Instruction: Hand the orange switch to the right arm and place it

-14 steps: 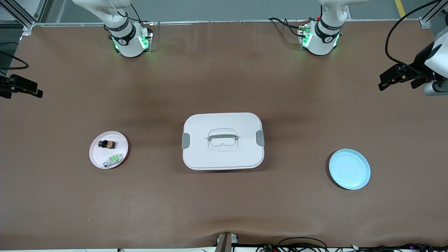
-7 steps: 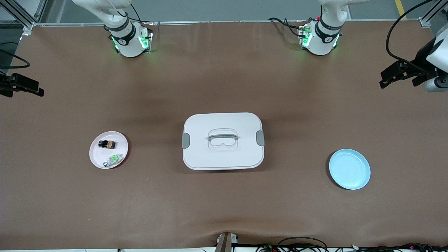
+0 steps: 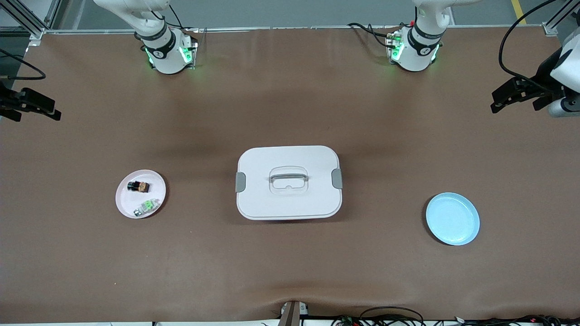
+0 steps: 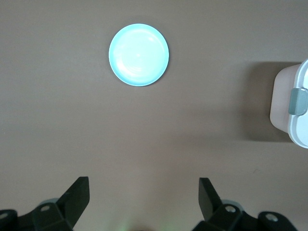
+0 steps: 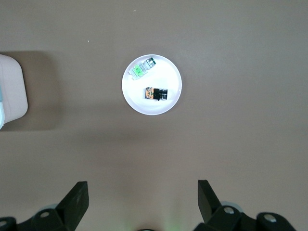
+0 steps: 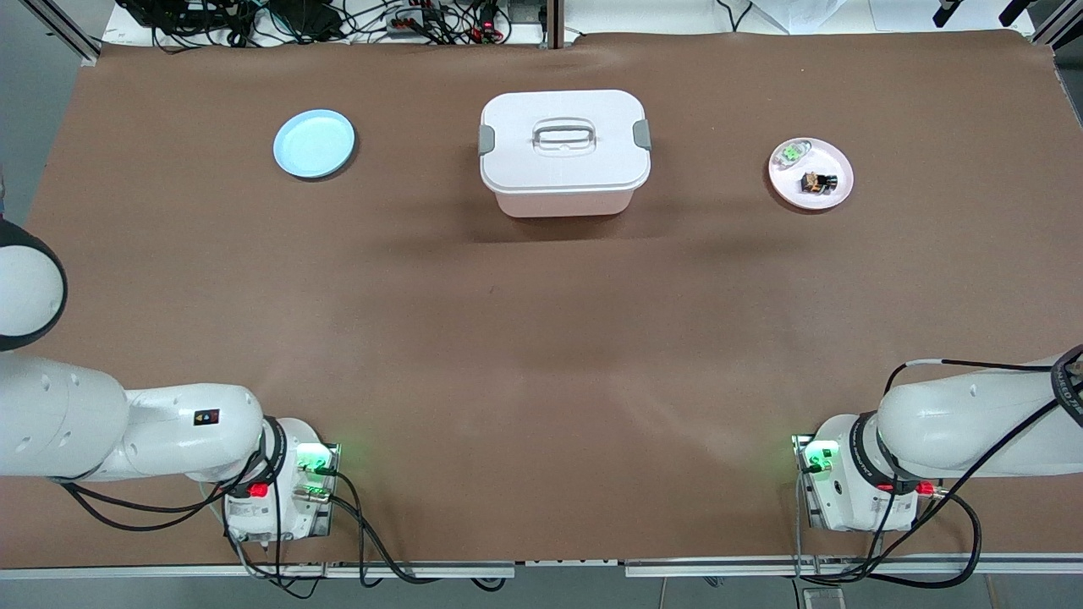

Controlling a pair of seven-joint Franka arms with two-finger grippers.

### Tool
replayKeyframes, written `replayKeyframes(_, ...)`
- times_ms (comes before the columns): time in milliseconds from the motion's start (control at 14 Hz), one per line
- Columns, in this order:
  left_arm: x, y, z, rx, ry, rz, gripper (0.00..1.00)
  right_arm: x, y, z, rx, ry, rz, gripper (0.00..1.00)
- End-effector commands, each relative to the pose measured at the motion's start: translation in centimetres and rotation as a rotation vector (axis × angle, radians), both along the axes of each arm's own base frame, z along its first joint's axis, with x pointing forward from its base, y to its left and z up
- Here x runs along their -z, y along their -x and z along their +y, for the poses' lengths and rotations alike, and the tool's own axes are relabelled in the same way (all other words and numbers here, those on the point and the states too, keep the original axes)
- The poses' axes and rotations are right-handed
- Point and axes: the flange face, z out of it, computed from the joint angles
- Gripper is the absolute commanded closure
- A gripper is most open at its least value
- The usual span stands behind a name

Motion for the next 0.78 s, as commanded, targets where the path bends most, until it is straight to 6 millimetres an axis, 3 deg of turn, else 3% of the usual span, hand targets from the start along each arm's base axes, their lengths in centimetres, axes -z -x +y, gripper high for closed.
replayKeyframes(0, -0.7, 0.6, 0.1, 0.014, 0.003, -0.022, 0.00, 0.0, 0.7, 0.0, 0.008, -0.008, 0.002, 0.00)
replayKeyframes(285, -1.5, 0.0, 0.1, 0.013, 0.006, -0.039, 0.00, -2.0, 0.7, 1.4, -0.019, 0.016, -0.021, 0.00)
replayKeyframes(712, -1.9, 0.0, 0.1, 0.013, 0.006, -0.048, 0.00, -2.3, 0.9, 0.3, -0.005, 0.001, -0.031, 0.00)
